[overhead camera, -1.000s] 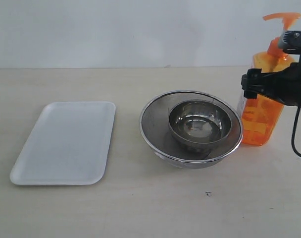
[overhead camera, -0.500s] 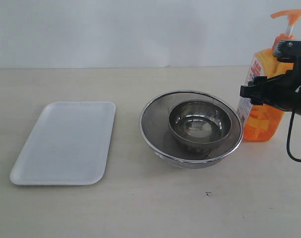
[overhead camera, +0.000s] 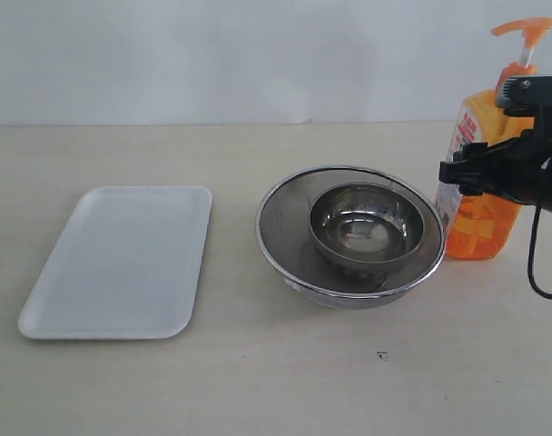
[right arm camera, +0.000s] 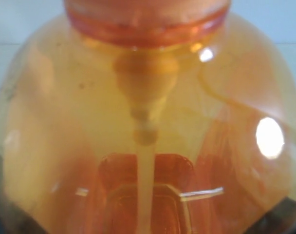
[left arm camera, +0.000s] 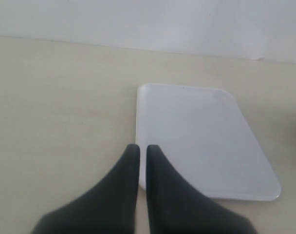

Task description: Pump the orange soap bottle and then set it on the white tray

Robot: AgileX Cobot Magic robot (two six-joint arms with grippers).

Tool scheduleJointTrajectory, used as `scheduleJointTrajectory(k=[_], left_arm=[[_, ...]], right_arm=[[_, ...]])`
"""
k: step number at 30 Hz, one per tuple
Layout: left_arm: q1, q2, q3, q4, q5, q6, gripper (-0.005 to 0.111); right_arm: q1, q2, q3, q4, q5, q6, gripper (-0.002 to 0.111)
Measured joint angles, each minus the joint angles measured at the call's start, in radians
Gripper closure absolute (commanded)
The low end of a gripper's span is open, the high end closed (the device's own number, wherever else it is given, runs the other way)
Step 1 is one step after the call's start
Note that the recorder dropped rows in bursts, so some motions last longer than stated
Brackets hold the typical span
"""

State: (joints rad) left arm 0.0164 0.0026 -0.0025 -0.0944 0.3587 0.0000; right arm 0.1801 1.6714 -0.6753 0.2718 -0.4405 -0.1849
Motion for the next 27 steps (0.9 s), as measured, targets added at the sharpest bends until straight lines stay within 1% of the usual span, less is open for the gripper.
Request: scheduleJointTrajectory(k=[4,11,16,18,21,23,27], left_arm=[[0.000,0.000,0.000,0.000,0.000,0.000,0.102],[0.000,0.000,0.000,0.000,0.000,0.000,0.102],[0.000,0.000,0.000,0.000,0.000,0.000,0.102],[0.000,0.000,0.000,0.000,0.000,0.000,0.102],[0.000,0.000,0.000,0.000,0.000,0.000,0.102],[0.000,0.000,0.000,0.000,0.000,0.000,0.102],[0.000,0.000,0.000,0.000,0.000,0.000,0.102]], right_arm=[[0.000,-0.027,0.000,0.002,0.038,-0.055,0.108],[0.000,-0.113,0.004,0.006,0.190,-0.204,0.108],[0.000,-0.126,0.010,0.008,0.210,-0.301,0.108],[0.009,-0.126,0.022,0.008,0.182,-0.343,0.108],[0.049,-0.127,0.090,0.029,0.056,-0.427,0.108],[0.069,-0.127,0.108,0.064,0.022,-0.486,0.108],[0.076,-0.128,0.126,0.086,-0.012,-0.525,0.108]])
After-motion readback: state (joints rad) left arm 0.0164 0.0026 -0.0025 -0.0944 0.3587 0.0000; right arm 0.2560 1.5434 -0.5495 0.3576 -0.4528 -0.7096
